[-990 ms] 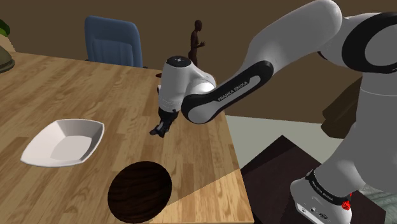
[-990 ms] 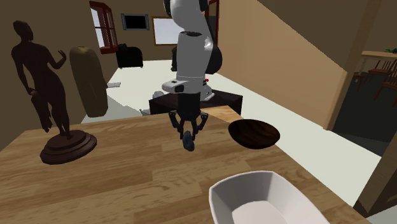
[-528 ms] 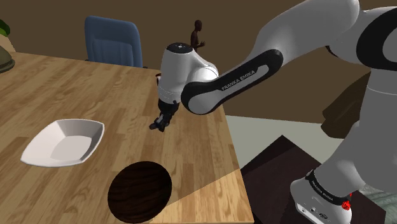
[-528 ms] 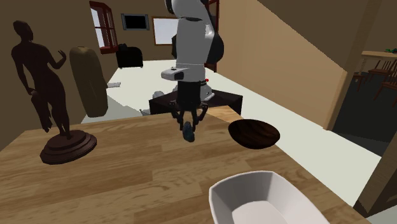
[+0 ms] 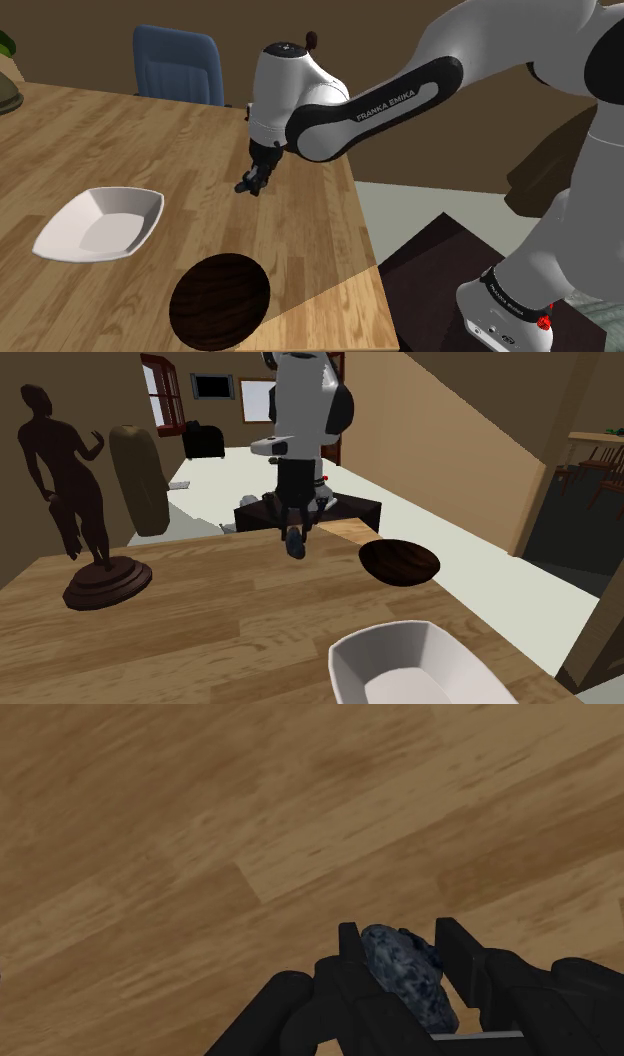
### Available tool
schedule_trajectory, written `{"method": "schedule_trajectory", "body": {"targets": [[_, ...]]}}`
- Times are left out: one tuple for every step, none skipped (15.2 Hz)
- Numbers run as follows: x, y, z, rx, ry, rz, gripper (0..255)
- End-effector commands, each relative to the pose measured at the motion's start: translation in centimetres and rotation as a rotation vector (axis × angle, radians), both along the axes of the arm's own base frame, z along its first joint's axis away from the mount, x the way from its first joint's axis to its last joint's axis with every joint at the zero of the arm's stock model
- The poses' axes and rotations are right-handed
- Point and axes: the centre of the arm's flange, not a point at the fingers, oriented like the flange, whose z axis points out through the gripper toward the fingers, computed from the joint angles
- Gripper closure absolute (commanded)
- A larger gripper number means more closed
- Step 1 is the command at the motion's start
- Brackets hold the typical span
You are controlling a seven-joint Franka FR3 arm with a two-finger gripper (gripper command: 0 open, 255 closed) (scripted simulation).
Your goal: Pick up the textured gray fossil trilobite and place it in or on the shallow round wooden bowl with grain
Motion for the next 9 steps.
{"method": "schedule_trajectory", "body": {"targets": [[0.0,0.0,1.2,0.000,0.000,0.000,255],[0.0,0.0,1.7,0.000,0.000,0.000,255],[0.0,0.0,2.1,0.000,0.000,0.000,255],[-1.0,0.9,2.1,0.000,0.000,0.000,255],[-2.0,1.8,2.1,0.000,0.000,0.000,255],[-3.0,2.6,2.1,0.000,0.000,0.000,255],[-4.0,3.5,2.1,0.000,0.000,0.000,255],[-4.9,4.4,2.1,0.000,0.000,0.000,255],[-5.9,5.2,2.1,0.000,0.000,0.000,255]]}}
